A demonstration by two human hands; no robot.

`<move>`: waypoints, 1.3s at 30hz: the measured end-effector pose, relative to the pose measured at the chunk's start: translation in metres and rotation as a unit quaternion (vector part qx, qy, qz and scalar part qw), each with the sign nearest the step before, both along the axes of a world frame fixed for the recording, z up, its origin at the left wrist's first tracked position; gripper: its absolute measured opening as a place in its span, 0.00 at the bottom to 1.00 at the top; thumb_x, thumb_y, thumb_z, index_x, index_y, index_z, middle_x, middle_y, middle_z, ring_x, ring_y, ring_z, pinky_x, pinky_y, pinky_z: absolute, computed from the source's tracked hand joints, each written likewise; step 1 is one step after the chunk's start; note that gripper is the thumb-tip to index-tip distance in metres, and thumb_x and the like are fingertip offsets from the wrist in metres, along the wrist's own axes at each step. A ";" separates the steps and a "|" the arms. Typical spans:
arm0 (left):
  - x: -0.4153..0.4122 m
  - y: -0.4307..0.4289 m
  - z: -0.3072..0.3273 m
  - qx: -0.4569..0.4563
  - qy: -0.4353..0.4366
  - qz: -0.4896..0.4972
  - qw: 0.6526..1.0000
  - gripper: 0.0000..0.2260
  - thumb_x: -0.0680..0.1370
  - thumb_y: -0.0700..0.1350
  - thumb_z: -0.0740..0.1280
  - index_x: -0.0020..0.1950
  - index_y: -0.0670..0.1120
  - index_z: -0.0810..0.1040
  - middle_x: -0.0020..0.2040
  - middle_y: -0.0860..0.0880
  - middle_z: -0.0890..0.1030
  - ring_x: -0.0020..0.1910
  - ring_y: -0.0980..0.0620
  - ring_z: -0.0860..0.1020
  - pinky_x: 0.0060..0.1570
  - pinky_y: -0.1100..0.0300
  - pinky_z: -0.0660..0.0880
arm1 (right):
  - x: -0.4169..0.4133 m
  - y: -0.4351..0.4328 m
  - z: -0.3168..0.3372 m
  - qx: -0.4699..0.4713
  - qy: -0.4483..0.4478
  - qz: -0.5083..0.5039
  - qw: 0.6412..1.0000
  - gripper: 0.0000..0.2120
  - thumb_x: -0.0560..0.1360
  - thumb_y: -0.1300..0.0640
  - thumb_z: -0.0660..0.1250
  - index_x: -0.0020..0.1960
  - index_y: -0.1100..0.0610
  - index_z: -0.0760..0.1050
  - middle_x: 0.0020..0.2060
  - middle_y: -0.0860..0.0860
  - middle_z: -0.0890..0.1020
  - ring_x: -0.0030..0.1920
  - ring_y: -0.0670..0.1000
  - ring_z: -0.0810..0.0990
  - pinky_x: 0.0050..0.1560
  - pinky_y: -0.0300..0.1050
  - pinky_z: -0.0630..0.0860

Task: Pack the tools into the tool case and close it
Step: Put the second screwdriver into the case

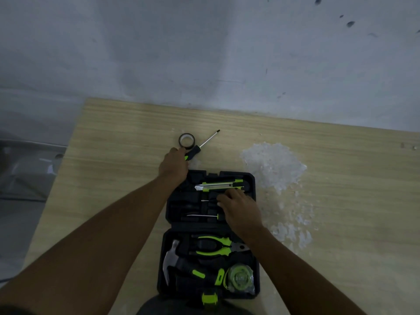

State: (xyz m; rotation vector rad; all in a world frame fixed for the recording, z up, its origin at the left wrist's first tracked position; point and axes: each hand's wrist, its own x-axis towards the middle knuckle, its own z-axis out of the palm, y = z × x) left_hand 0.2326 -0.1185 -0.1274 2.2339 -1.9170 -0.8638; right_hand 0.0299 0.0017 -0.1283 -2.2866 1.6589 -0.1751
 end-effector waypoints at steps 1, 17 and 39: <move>0.000 0.000 0.000 -0.002 0.005 0.001 1.000 0.15 0.77 0.41 0.65 0.64 0.42 0.73 0.56 0.37 0.74 0.55 0.35 0.74 0.51 0.44 0.75 | -0.002 0.000 0.000 -0.009 0.012 0.015 1.000 0.09 0.70 0.56 0.73 0.50 0.53 0.79 0.41 0.53 0.79 0.40 0.58 0.78 0.31 0.48 0.74; 0.017 0.018 0.006 -0.096 0.038 -0.035 0.994 0.10 0.79 0.41 0.63 0.55 0.36 0.77 0.50 0.34 0.78 0.49 0.36 0.77 0.43 0.50 0.71 | -0.003 -0.016 0.009 0.142 -0.069 -0.087 0.984 0.09 0.75 0.51 0.68 0.40 0.56 0.78 0.42 0.51 0.76 0.48 0.56 0.75 0.41 0.50 0.74; 0.057 0.124 0.025 -0.186 0.022 -0.324 0.927 0.11 0.74 0.39 0.70 0.55 0.38 0.81 0.50 0.40 0.83 0.43 0.42 0.82 0.40 0.55 0.80 | -0.012 0.022 0.015 0.071 -0.208 -0.075 0.973 0.11 0.80 0.58 0.62 0.60 0.58 0.77 0.55 0.56 0.77 0.52 0.55 0.77 0.53 0.50 0.76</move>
